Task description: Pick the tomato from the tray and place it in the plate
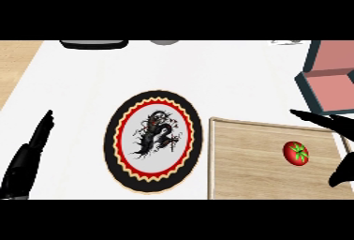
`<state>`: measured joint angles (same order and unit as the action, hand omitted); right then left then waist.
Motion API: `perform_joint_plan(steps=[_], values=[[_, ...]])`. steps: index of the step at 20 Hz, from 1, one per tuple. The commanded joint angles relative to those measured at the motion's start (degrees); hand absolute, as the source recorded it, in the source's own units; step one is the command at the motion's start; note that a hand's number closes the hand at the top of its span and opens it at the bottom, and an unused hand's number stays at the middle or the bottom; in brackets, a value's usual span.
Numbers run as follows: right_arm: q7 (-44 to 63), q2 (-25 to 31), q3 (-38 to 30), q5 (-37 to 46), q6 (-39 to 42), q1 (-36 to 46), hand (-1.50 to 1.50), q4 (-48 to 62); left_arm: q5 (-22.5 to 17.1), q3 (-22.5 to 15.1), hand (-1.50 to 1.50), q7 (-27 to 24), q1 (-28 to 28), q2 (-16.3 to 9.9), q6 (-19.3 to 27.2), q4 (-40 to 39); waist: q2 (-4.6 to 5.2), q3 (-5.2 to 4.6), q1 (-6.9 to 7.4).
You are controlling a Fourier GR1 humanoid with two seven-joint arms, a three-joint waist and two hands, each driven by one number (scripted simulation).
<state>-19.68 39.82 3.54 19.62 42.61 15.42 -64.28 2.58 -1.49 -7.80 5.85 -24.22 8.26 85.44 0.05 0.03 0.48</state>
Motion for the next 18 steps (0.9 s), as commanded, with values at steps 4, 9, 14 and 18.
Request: perform_joint_plan(steps=[4, 9, 14, 18], values=[[-6.5, -1.7, 2.8, 6.5, -0.7, -1.2, -1.5, 3.1, 2.8, 1.0, 0.0, -1.3, -0.3, 2.1, -1.2, -1.9, 0.0, -0.01, -0.21], [-8.2, -4.5, 2.8, 8.9, -2.5, 3.0, -1.5, 10.2, 3.6, 2.5, 0.0, 3.8, -2.6, 2.2, -2.6, 1.4, 0.01, 0.0, -0.09], [-9.3, -6.1, 3.6, 11.2, -3.7, 3.8, -1.5, 12.6, 3.8, 4.4, 0.0, -1.9, -0.9, 3.4, -4.2, -2.2, 0.03, -0.01, -0.07], [-12.9, -7.0, 2.7, 9.6, -4.6, 4.1, 1.5, 14.8, 3.6, 5.5, 0.0, -0.3, -1.6, 2.1, -5.7, -1.6, 0.13, 0.02, 0.18]])
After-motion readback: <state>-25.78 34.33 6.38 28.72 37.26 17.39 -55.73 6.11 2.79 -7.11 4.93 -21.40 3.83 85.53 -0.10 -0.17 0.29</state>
